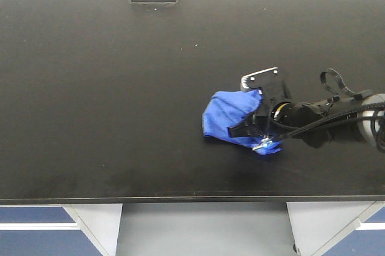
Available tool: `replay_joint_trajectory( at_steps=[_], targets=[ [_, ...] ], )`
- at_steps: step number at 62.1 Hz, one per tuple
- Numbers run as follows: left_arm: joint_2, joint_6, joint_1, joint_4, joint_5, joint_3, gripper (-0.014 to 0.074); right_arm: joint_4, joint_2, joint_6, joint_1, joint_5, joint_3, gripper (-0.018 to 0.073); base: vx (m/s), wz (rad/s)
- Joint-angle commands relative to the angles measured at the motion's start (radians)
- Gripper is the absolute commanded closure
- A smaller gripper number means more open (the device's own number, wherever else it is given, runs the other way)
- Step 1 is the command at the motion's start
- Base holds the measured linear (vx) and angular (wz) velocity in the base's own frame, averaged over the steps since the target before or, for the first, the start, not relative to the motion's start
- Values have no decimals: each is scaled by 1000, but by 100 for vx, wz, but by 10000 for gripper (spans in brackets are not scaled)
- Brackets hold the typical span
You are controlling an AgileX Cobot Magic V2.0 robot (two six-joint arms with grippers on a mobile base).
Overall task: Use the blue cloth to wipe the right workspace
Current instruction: 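Drag the cloth across the bench top away from the right arm and back, then open the right gripper to release the cloth and lift away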
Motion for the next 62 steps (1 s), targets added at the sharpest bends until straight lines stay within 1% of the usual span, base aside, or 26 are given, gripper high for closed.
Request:
replay_joint_trajectory(
  at_steps=[1,5,10,14,20,25,30,36,37,39,49,54,62],
  targets=[
    [-17,-8,-4,0,-86,32,602,10,-85,-13,-2,-61,-22,483,0,0],
    [-17,-8,-4,0,-86,32,602,6,-114,-53,-12,-60,-22,446,0,0],
    [-17,-8,-4,0,-86,32,602,7,-143,-130,-23,-61,-22,367,0,0],
    [-17,-8,-4,0,-86,32,602,10,-159,-158,-27,-59,-22,298,0,0],
    [-17,-8,-4,0,-86,32,602,10,-173,-159,-35,-55,-22,170,0,0],
    [-17,-8,-4,0,-86,32,602,27,-187,-129,-39,-51,-22,67,0,0],
    [-17,-8,-4,0,-86,32,602,53,-219,-104,-38,-20,-22,21,0,0],
    [-17,-8,-4,0,-86,32,602,55,-290,-104,-38,59,-22,11,0,0],
    [-17,-8,-4,0,-86,32,602,60,-349,-100,-38,105,-22,14,0,0],
    [-17,-8,-4,0,-86,32,602,63,-380,-100,-38,142,-22,16,0,0],
    [-17,-8,-4,0,-86,32,602,63,-570,-100,-38,291,-22,27,0,0],
    [-17,-8,-4,0,-86,32,602,61,-634,-100,-38,335,-22,29,0,0],
    [-17,-8,-4,0,-86,32,602,62,-725,-100,-38,361,-22,29,0,0]
  ],
)
